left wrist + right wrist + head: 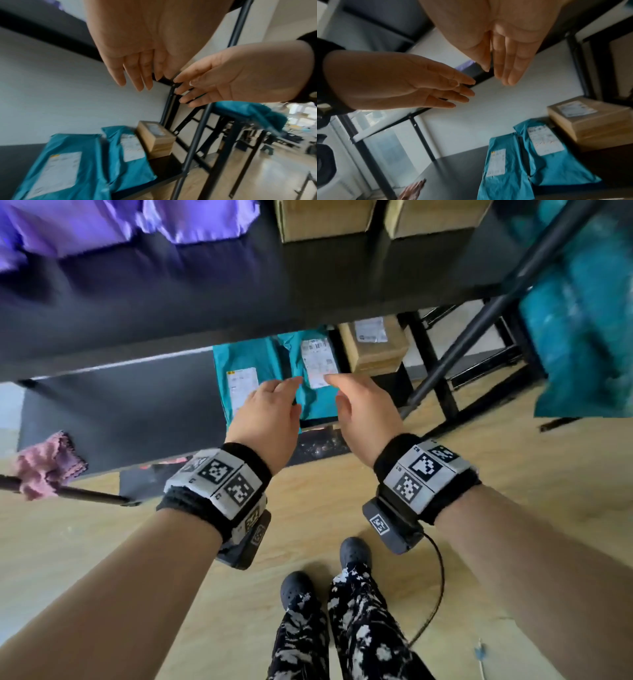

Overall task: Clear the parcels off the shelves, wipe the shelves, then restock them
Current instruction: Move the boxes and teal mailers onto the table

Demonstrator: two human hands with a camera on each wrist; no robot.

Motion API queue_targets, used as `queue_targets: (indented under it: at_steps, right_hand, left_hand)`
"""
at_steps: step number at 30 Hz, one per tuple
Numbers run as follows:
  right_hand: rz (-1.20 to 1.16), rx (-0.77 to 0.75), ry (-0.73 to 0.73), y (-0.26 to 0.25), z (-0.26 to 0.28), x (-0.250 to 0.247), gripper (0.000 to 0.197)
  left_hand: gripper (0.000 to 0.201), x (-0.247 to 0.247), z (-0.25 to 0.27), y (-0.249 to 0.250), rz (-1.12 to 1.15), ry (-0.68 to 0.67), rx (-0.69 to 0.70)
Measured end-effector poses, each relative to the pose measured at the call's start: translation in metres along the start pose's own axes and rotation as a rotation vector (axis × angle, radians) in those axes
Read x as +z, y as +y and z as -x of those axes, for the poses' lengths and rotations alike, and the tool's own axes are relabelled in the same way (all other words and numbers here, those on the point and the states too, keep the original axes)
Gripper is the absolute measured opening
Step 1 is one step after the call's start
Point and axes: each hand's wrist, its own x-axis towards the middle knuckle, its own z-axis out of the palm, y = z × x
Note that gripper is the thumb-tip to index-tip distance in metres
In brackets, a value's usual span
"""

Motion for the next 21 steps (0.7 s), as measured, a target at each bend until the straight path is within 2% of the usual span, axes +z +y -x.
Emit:
queue_targets:
  at_steps: [7, 13, 17, 21]
  right_hand:
    - [0.047, 0.117, 0.231, 0.032, 0.046, -0.128, 0.036]
    - [0.073, 0.216, 0.409, 0.112, 0.049, -0.233, 0.034]
    - [0.072, 0.250, 0.439, 0.194, 0.033, -0.281, 0.037]
    - [0.059, 0.310, 0.293, 0.274, 0.005, -0.308, 0.046]
  left_hand:
    - [0.038, -0.020, 0.005, 0.136, 0.025, -0.067, 0.265]
    - [0.043, -0.006, -0.035, 0.249, 0.032, -0.065, 0.386]
    - [0.048, 0.037, -0.075, 0.318, -0.014, -0.096, 0.359]
    - [0.060, 0.084, -0.124, 0.366, -0.116, -0.149, 0.230]
